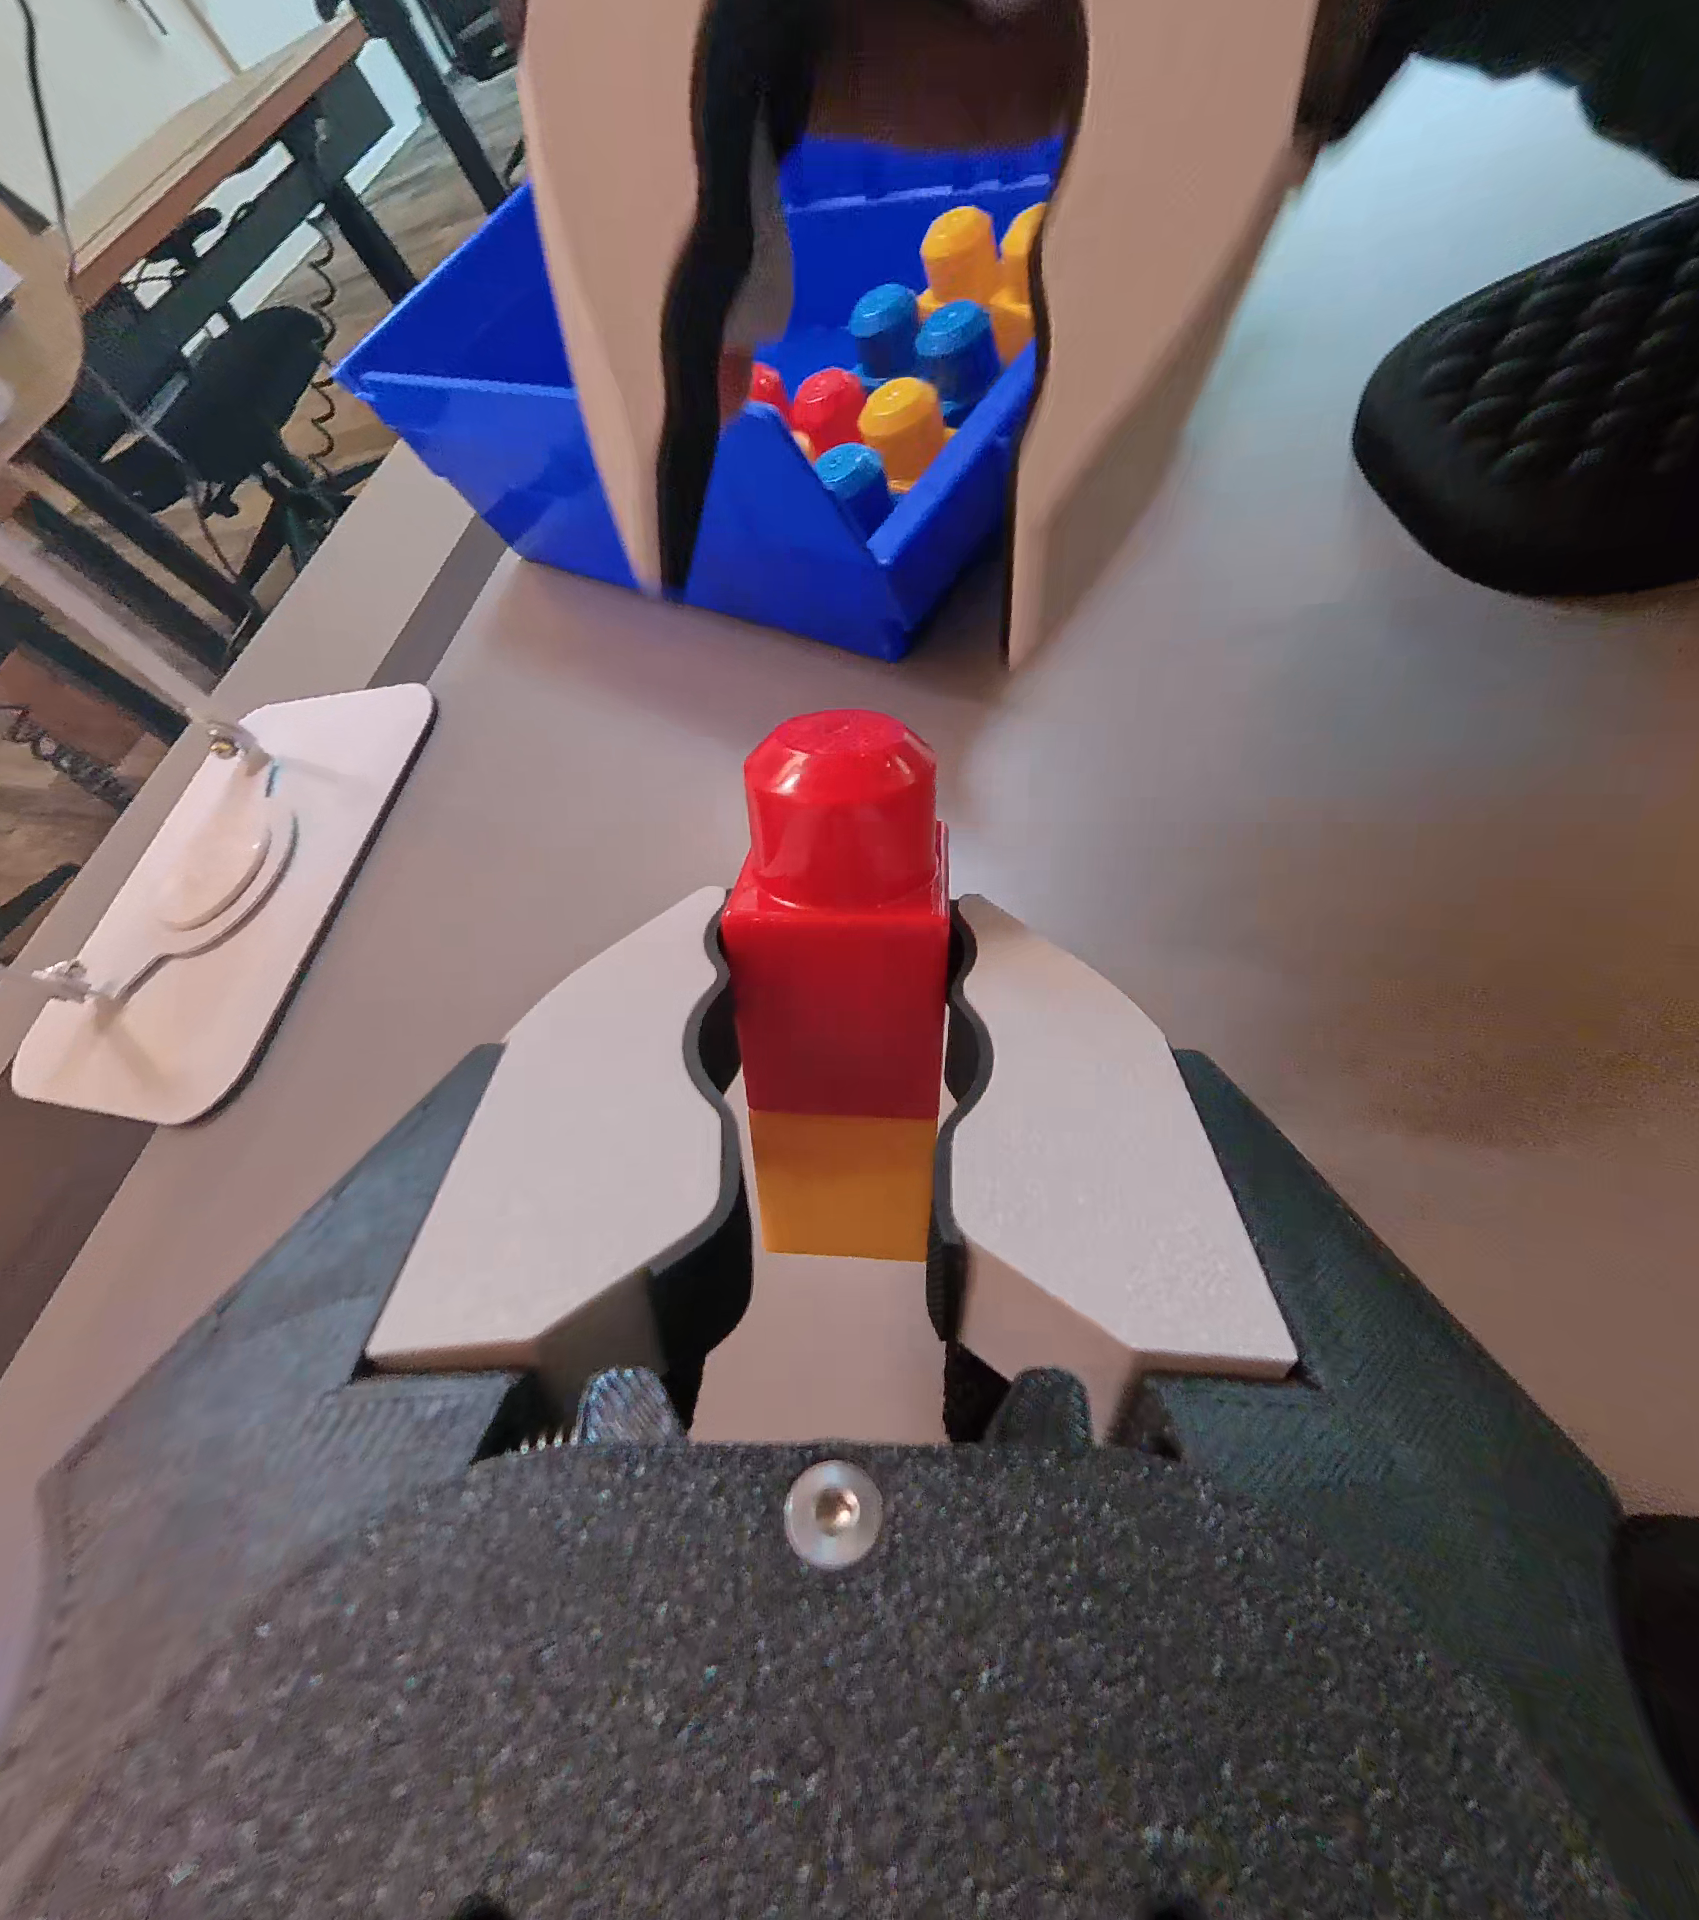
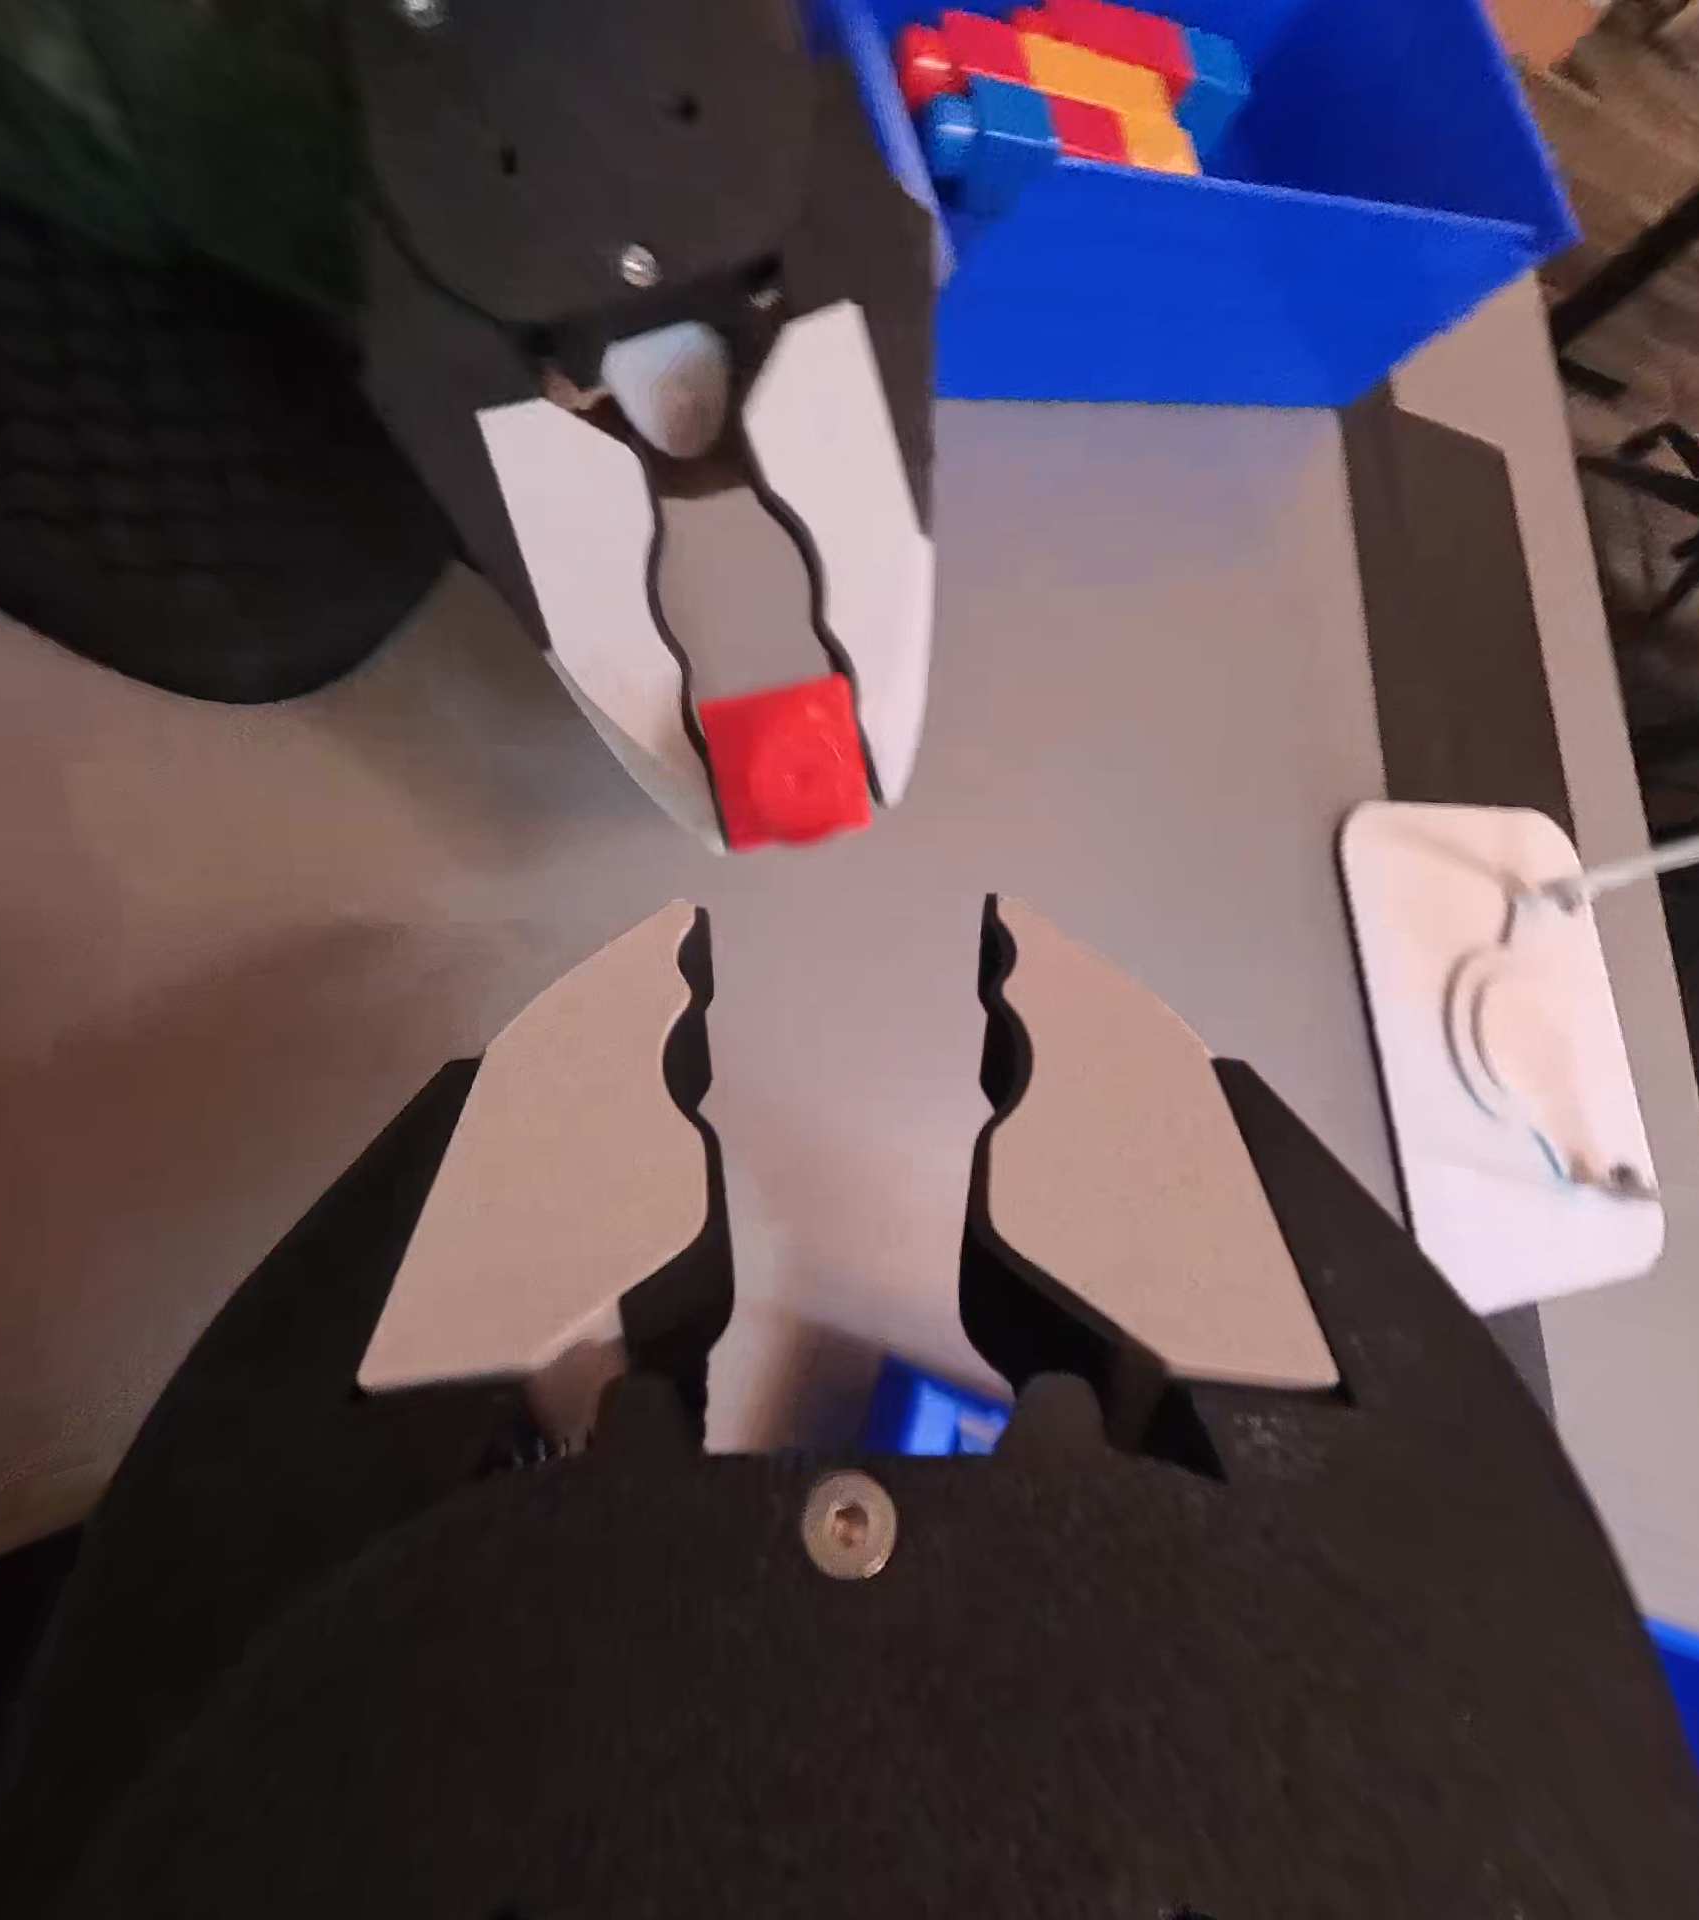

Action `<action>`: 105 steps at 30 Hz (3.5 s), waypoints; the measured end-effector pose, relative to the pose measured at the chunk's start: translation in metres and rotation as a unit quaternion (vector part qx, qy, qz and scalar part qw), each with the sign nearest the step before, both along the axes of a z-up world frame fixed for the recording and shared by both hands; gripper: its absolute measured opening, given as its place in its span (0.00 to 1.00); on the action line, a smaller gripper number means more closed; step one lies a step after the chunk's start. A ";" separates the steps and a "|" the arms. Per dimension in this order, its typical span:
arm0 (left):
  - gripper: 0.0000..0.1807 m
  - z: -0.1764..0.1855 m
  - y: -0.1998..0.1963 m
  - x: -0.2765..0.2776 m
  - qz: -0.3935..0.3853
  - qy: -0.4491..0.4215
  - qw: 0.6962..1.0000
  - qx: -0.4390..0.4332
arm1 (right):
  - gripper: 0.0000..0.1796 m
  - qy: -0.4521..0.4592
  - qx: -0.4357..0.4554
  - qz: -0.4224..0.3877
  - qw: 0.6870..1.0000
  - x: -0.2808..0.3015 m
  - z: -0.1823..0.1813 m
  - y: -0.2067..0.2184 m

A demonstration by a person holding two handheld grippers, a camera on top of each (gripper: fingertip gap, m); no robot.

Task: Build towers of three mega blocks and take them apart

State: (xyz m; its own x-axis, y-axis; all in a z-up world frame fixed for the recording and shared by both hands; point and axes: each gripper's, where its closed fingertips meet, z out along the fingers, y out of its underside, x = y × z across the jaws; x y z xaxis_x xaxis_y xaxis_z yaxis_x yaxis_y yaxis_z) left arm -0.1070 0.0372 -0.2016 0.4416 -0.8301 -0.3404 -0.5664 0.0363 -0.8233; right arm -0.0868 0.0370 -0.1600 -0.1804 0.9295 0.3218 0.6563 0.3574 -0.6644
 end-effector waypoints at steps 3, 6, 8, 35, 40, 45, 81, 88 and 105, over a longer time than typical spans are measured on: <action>0.20 -0.003 -0.006 0.007 -0.017 0.011 1.000 -0.001 | 0.25 -0.020 0.008 0.025 0.999 -0.022 -0.021 -0.016; 0.20 -0.007 -0.007 0.006 -0.025 0.016 1.000 0.003 | 0.18 -0.032 0.013 0.033 0.999 -0.026 -0.031 -0.018; 0.20 -0.001 -0.010 0.007 -0.038 -0.005 0.999 0.011 | 0.18 -0.018 0.002 0.037 0.999 -0.024 -0.025 -0.021; 0.20 -0.016 0.031 -0.038 0.068 0.001 0.998 -0.008 | 0.18 -0.174 -0.008 -0.471 0.865 0.226 -0.043 0.186; 0.20 -0.023 0.028 -0.034 0.056 0.012 0.998 -0.020 | 0.18 -0.259 -0.101 -0.414 0.867 0.218 -0.088 0.161; 0.20 -0.025 0.024 -0.028 0.043 0.015 0.999 -0.018 | 0.19 -0.253 -0.127 -0.399 0.872 0.212 -0.096 0.158; 0.00 0.010 0.036 -0.030 0.107 -0.068 0.990 0.053 | 0.16 0.017 0.214 -0.516 0.829 0.201 0.067 0.205; 0.00 0.015 0.038 -0.035 0.116 -0.078 0.988 0.065 | 0.17 -0.227 -0.026 -0.509 0.830 0.251 -0.056 0.185; 0.02 0.040 0.046 -0.058 0.163 -0.110 0.976 0.098 | 0.25 -0.193 -0.090 -0.489 0.846 0.251 -0.063 0.178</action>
